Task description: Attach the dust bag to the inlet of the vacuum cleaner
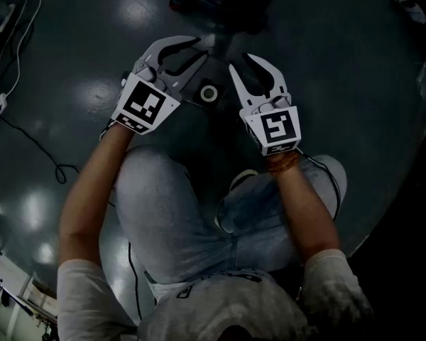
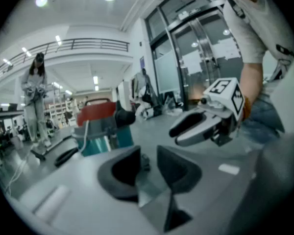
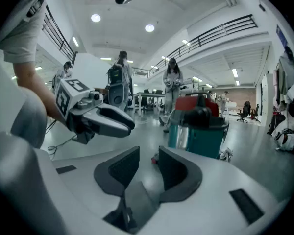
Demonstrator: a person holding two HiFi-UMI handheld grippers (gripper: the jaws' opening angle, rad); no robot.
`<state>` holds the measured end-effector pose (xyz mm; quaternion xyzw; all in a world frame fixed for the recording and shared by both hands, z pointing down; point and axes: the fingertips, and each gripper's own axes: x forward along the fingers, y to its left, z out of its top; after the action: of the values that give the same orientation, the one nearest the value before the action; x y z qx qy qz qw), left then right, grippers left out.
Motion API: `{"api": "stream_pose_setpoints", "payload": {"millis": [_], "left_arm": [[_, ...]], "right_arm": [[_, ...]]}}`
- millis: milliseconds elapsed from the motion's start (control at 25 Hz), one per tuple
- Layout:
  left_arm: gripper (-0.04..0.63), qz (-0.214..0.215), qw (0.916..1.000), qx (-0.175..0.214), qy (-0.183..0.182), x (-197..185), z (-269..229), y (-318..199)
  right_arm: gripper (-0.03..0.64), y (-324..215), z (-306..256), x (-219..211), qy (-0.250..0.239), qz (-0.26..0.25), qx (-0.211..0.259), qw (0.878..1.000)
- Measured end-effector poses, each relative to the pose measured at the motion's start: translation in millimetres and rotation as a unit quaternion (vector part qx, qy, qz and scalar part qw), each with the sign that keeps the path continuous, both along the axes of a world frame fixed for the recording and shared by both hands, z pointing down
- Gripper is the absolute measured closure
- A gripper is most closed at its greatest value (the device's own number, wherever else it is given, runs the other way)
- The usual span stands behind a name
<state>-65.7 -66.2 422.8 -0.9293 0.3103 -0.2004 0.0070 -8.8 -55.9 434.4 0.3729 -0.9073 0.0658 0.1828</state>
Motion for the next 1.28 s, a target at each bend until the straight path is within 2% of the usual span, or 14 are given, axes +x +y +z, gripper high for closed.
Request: {"api": "stream_pose_setpoints", "payload": {"millis": [80, 160, 280, 400, 480, 560, 680, 880, 920, 1040, 1120, 1280], "left_arm": [[0.476, 0.004, 0.9996, -0.020, -0.021, -7, 39, 9], [0.474, 0.007, 0.9977, -0.041, -0.053, -13, 87, 23], [0.474, 0.019, 0.9930, -0.068, -0.095, -16, 154, 49], [0.474, 0.028, 0.9897, -0.086, -0.111, -15, 194, 67], [0.474, 0.031, 0.9881, -0.096, -0.116, -13, 212, 75], [0.475, 0.035, 0.9864, -0.104, -0.123, -12, 228, 83], [0.474, 0.036, 0.9843, -0.119, -0.125, -13, 249, 91], [0.474, 0.042, 0.9821, -0.133, -0.126, -13, 266, 104], [0.474, 0.045, 0.9816, -0.134, -0.128, -14, 267, 107], [0.476, 0.051, 0.9799, -0.136, -0.137, -17, 274, 113], [0.476, 0.053, 0.9793, -0.137, -0.139, -19, 277, 115], [0.476, 0.066, 0.9769, -0.130, -0.156, -21, 280, 115]], "right_arm": [[0.492, 16, 58, -4, 0.049, -0.023, -0.029, 0.998], [0.471, 40, 129, -2, 0.124, -0.051, -0.067, 0.989], [0.454, 87, 230, 10, 0.249, -0.103, -0.118, 0.956], [0.453, 117, 278, 10, 0.308, -0.154, -0.132, 0.929], [0.453, 128, 293, 6, 0.326, -0.185, -0.127, 0.918], [0.453, 135, 302, 1, 0.334, -0.199, -0.126, 0.913], [0.453, 141, 317, -6, 0.345, -0.212, -0.128, 0.905], [0.454, 146, 343, -1, 0.405, -0.219, -0.115, 0.880], [0.481, 147, 346, 1, 0.412, -0.219, -0.114, 0.877], [0.554, 151, 349, 0, 0.419, -0.221, -0.109, 0.874], [0.574, 152, 347, -2, 0.420, -0.222, -0.104, 0.874], [0.589, 139, 325, -4, 0.406, -0.211, -0.091, 0.885]]}}
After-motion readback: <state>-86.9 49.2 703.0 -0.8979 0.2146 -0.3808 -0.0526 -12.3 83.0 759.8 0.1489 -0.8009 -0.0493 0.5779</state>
